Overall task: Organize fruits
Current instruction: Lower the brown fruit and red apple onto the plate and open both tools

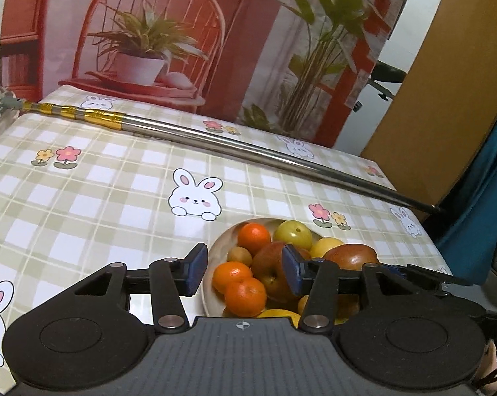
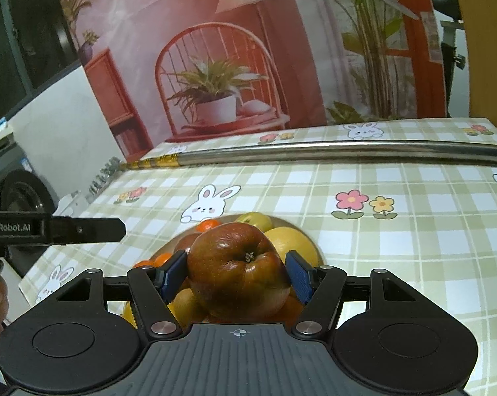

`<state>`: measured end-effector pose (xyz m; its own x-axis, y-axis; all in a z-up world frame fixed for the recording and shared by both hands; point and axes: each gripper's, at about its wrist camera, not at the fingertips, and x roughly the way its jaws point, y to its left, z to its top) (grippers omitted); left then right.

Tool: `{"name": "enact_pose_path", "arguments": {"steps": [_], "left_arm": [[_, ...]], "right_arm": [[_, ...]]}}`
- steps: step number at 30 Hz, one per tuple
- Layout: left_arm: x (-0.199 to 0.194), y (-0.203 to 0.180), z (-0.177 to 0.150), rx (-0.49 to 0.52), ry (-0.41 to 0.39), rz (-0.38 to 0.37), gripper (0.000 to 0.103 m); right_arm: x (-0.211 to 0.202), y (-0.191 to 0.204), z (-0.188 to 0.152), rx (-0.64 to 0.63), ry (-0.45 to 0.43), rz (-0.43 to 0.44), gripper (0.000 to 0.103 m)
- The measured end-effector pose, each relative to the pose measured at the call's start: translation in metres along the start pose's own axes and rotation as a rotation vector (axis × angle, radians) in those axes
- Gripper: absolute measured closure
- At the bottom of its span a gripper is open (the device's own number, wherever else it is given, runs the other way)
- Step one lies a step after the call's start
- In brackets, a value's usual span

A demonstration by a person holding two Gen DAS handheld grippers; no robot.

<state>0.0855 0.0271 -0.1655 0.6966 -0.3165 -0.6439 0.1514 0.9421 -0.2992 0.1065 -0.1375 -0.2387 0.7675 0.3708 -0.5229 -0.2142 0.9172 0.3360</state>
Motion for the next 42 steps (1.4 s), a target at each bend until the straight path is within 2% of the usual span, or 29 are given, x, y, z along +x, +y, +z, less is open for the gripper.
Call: {"name": "enact_pose_path", "arguments": {"steps": [3,8,11,20,23,26,28,29,31,34,35,36,40,42], "left_arm": [[-0.001,0.002,0.001,-0.010,-0.002,0.000,0.050],[-0.004,0.003,-0.003,-0.026,-0.007,0.005,0.041],[-0.004,0.005,-0.005,-0.036,0.002,0.007,0.039],[-0.007,0.004,-0.007,-0.038,0.000,0.012,0.034],[-0.008,0.003,-0.008,-0.034,0.001,0.012,0.033],[-0.007,0.002,-0.008,-0.031,0.003,0.012,0.033],[-0.007,0.002,-0.007,-0.028,0.002,0.013,0.032],[-0.007,0.002,-0.007,-0.027,0.003,0.013,0.032],[-0.007,0.001,-0.007,-0.024,0.005,0.014,0.031],[-0.007,0.000,-0.007,-0.015,0.006,0.019,0.028],[-0.007,0.000,-0.006,-0.013,0.005,0.018,0.026],[-0.008,-0.001,-0.006,-0.010,0.004,0.019,0.026],[-0.012,-0.001,-0.005,-0.006,-0.007,0.006,0.018],[-0.014,-0.002,-0.005,-0.002,-0.014,0.000,0.015]], "right_arm": [[0.004,0.006,-0.001,-0.028,0.003,-0.008,0.042],[0.005,0.012,-0.002,-0.082,-0.002,-0.032,0.042],[0.004,0.018,-0.005,-0.123,-0.004,-0.058,0.041],[0.003,0.019,-0.005,-0.121,0.010,-0.062,0.039],[0.002,0.019,-0.005,-0.124,0.016,-0.055,0.032],[0.002,0.020,-0.005,-0.128,0.020,-0.056,0.031],[0.003,0.019,-0.005,-0.120,0.030,-0.058,0.027],[0.003,0.019,-0.006,-0.117,0.034,-0.058,0.021],[0.002,0.018,-0.006,-0.115,0.032,-0.055,0.019],[0.000,0.019,-0.006,-0.115,0.035,-0.059,0.016],[0.000,0.019,-0.006,-0.113,0.036,-0.060,0.010],[-0.001,0.019,-0.006,-0.110,0.033,-0.061,0.007],[-0.004,0.018,-0.003,-0.096,0.027,-0.060,0.007],[-0.006,0.017,-0.001,-0.089,0.025,-0.066,0.001]]}}
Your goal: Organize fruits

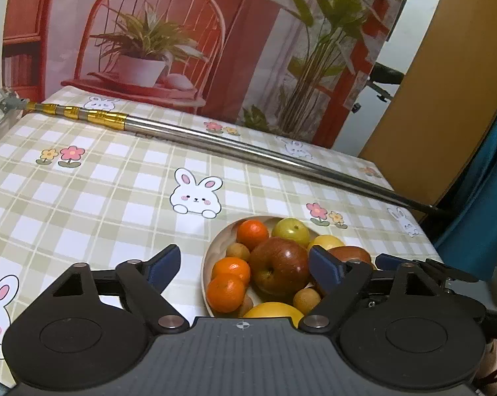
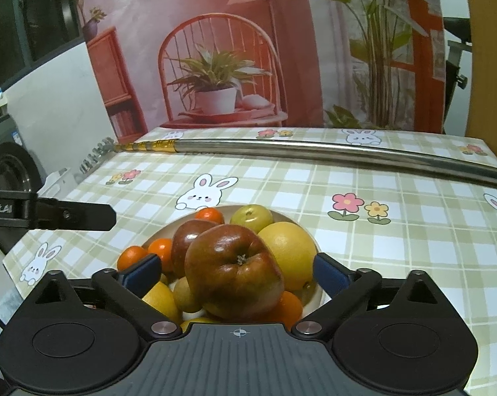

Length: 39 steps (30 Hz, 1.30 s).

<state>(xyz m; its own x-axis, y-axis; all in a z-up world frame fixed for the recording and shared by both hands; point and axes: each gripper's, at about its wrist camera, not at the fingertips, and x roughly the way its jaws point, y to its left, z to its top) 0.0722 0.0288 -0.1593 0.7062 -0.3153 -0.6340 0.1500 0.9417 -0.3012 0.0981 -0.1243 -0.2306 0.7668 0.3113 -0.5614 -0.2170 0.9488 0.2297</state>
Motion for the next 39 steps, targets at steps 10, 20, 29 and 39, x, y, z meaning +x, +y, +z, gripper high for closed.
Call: {"name": "enact_pose_path", "arguments": {"steps": [10,20,29,39], "left_arm": [[-0.024,-0.014,0.013,0.100,-0.074,0.033,0.006],[-0.073,-0.031,0.050,0.166,-0.206,0.039,0.000],[-0.116,-0.065,0.066,0.287,-0.325,0.079,0.000],[-0.135,-0.084,0.062,0.339,-0.360,0.094,0.000]], "right_arm": [[-0.021,-0.004,0.015,0.029,-0.050,-0.031,0.000],[-0.073,-0.005,0.051,0.058,-0.140,-0.082,0.000],[-0.131,0.005,0.087,0.027,-0.283,-0.129,0.000],[-0.159,0.014,0.102,-0.008,-0.341,-0.149,0.000]]}}
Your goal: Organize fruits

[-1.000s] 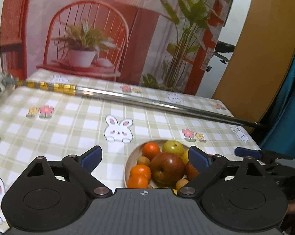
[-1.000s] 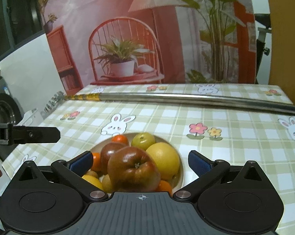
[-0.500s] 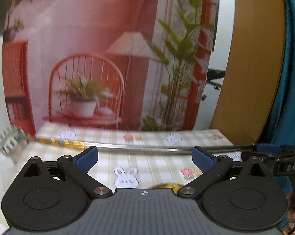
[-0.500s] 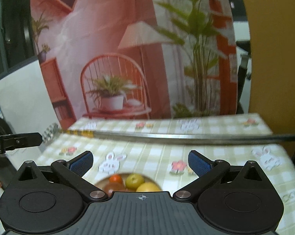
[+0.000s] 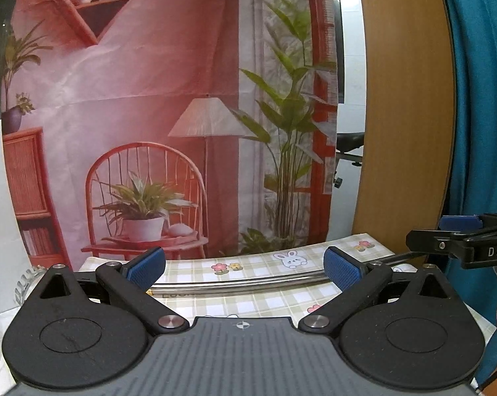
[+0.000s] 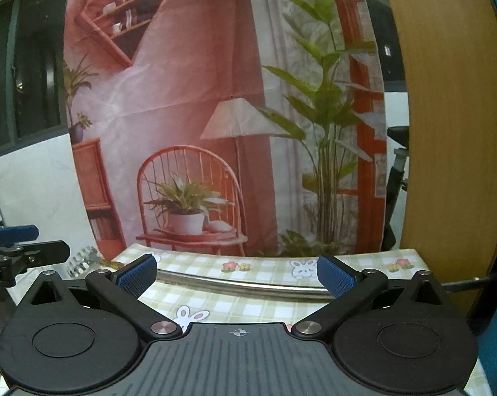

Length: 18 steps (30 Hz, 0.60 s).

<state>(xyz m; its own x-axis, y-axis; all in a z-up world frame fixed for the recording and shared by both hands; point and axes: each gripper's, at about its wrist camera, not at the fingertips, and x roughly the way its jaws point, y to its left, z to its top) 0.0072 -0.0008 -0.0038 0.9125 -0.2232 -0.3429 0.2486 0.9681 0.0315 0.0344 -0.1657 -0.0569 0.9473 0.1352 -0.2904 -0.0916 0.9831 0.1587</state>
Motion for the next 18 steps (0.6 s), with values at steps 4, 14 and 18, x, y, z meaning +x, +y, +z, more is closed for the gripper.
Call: {"name": "enact_pose_path", "arguments": {"steps": [4,14,18], "left_arm": [[-0.0005,0.0008,-0.0001,-0.004,0.002,-0.006,0.000],[0.0010,0.0022,-0.0010,-0.005,0.007,-0.009,0.000],[0.0021,0.0030,-0.0011,-0.007,0.008,-0.011,0.000]], "right_arm": [[-0.0029,0.0000,-0.0007,0.005,-0.003,0.001,0.000],[-0.0033,-0.0003,-0.0032,0.011,-0.001,-0.005,0.000],[-0.0019,-0.0016,-0.0041,0.015,0.003,-0.005,0.000]]}}
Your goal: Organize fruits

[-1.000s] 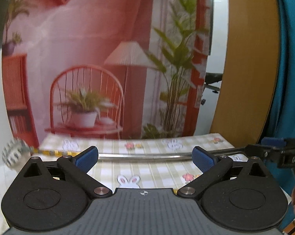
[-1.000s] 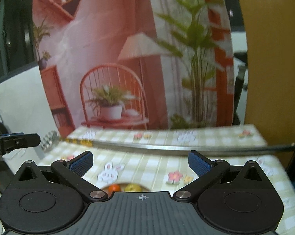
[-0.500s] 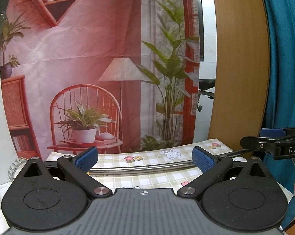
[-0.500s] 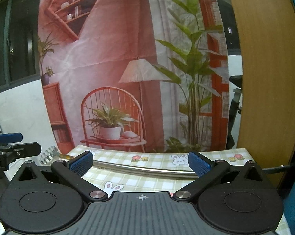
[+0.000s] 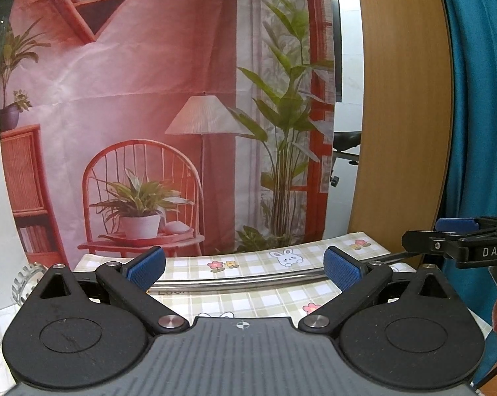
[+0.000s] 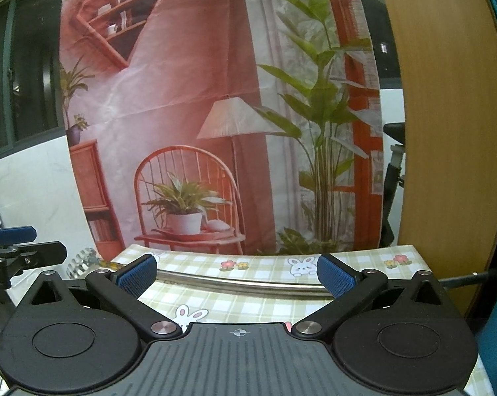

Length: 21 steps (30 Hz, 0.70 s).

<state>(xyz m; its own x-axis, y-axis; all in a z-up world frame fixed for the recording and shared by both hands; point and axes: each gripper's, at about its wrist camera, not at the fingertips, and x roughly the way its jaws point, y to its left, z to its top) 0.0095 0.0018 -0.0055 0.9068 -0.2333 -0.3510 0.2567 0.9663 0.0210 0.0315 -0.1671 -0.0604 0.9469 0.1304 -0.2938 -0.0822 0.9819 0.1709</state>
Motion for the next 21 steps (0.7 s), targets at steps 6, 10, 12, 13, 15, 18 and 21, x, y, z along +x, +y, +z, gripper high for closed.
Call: {"name": "enact_pose_path", "arguments": {"steps": [6,10,12,13,15,18,21], "left_arm": [[0.0020,0.0019,-0.0001,-0.009,0.003,-0.001,0.000],[0.0020,0.0019,-0.0011,-0.006,0.004,0.003,0.000],[0.0021,0.0021,-0.0016,-0.006,0.006,0.003,0.000],[0.0017,0.0020,-0.0014,-0.006,0.007,0.003,0.000],[0.0012,0.0017,-0.0012,-0.007,0.008,0.004,0.000],[0.0011,0.0018,-0.0009,-0.008,0.007,0.005,0.000],[0.0010,0.0014,-0.0002,-0.009,0.004,0.007,0.000]], "right_arm": [[0.0009,0.0001,-0.0013,0.000,0.002,0.000,0.000],[0.0015,0.0006,-0.0018,0.001,0.003,0.000,0.000],[0.0016,0.0007,-0.0022,0.001,0.003,0.000,0.000],[0.0015,0.0007,-0.0017,0.000,0.002,-0.001,0.000],[0.0017,0.0007,-0.0019,0.000,0.003,-0.001,0.000],[0.0023,0.0010,-0.0039,0.002,0.005,0.000,0.000],[0.0022,0.0015,-0.0045,0.001,0.004,-0.001,0.000]]}}
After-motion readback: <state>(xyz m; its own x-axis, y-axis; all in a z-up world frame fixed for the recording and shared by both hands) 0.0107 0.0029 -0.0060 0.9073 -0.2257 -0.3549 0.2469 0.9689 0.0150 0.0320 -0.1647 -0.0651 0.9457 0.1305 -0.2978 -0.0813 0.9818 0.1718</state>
